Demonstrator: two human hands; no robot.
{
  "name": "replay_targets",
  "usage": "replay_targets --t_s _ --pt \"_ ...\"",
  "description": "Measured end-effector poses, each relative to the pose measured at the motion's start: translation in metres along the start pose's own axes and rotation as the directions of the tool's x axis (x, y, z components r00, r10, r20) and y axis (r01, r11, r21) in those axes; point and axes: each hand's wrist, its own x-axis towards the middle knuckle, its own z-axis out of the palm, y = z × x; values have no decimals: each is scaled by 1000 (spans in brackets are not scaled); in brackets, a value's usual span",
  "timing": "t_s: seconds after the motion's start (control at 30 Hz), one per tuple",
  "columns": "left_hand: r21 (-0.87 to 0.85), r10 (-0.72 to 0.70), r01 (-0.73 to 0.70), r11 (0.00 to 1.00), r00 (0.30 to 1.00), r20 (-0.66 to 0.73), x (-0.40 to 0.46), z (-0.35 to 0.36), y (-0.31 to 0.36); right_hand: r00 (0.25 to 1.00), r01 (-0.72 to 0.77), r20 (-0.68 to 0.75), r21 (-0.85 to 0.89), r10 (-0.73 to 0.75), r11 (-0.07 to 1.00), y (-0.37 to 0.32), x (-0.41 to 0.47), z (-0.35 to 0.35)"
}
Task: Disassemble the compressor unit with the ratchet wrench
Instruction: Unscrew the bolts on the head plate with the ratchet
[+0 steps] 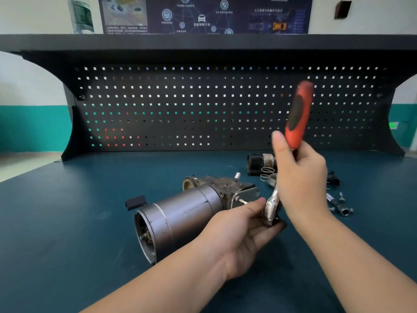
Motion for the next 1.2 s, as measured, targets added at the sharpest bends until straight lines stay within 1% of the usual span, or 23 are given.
replay_targets --t_s 0.03,0.1,0.13,0.17,0.23,0.3,0.33,0.4,0.5,0.53,0.6,0.63,0.7,0.73,0.77,0.8,0.83,0.9,0.93,1.0,1.03,1.1,1.2 --pt "-8 -3 3 1000 1000 0 0 0 0 971 -237 -34 19 237 971 9 4 -1" --pt "-17 -13 13 1000 999 30 -2 1 2 740 -664 12 166 672 729 26 7 1" --pt "-20 -14 15 1000 999 39 -3 1 2 631 -763 56 225 774 606 30 5 2" --pt "-23 -13 14 1000 999 36 -3 1 2 595 -789 64 237 801 567 32 4 2" --pt "-27 -13 13 1000 1000 20 -4 1 2 752 -642 9 236 659 729 26 3 3" --pt "-25 -4 4 1000 1000 5 -5 1 2 947 -311 -3 238 321 920 8 3 1" --pt "-28 0 -1 1000 1000 -3 -6 2 1 991 -136 27 224 133 965 0 1 -1" --pt "-31 -2 2 1000 1000 -18 -5 2 1 986 103 110 207 -128 973 -11 -5 -2" --pt "-30 -6 5 1000 1000 -22 -3 2 3 978 159 104 173 -179 972 -13 -6 -3" --pt "-27 -11 11 1000 1000 -13 -3 2 3 993 85 64 135 -95 987 -10 -3 -2" --pt "-29 -23 24 999 1000 19 -4 2 4 976 -218 -5 23 218 976 5 6 0" --pt "-25 -29 30 999 999 34 -3 3 4 898 -441 -15 -7 441 898 14 8 0" --pt "-22 -29 30 999 999 46 -3 4 4 629 -777 70 73 774 625 32 7 1" --pt "-24 -23 24 999 999 43 -3 4 4 550 -834 104 122 829 538 37 6 2" --pt "-25 -18 19 1000 999 37 -3 4 4 539 -840 105 136 835 525 37 6 2" --pt "-23 -10 11 1000 1000 28 -3 4 3 611 -789 73 132 788 600 34 7 3" --pt "-22 -1 1 1000 1000 14 -4 3 3 732 -678 26 123 681 725 28 9 2" --pt "-12 10 -11 1000 1000 -24 -4 1 4 963 -268 7 80 268 960 8 8 -1" --pt "3 12 -11 1000 999 -31 -4 0 4 997 -28 70 67 24 997 -3 5 -3" --pt "33 21 -20 999 1000 -14 -4 -1 3 915 345 210 41 -345 938 -17 -7 -2" --pt "53 23 -23 998 1000 -4 -4 -1 2 863 459 239 0 -446 888 -18 -13 -1" --pt "70 21 -21 997 1000 -3 -2 -2 3 868 479 195 -82 -457 874 -15 -17 3" --pt "58 16 -15 998 1000 -20 0 -1 4 998 65 -8 -102 -66 993 -1 -4 3"
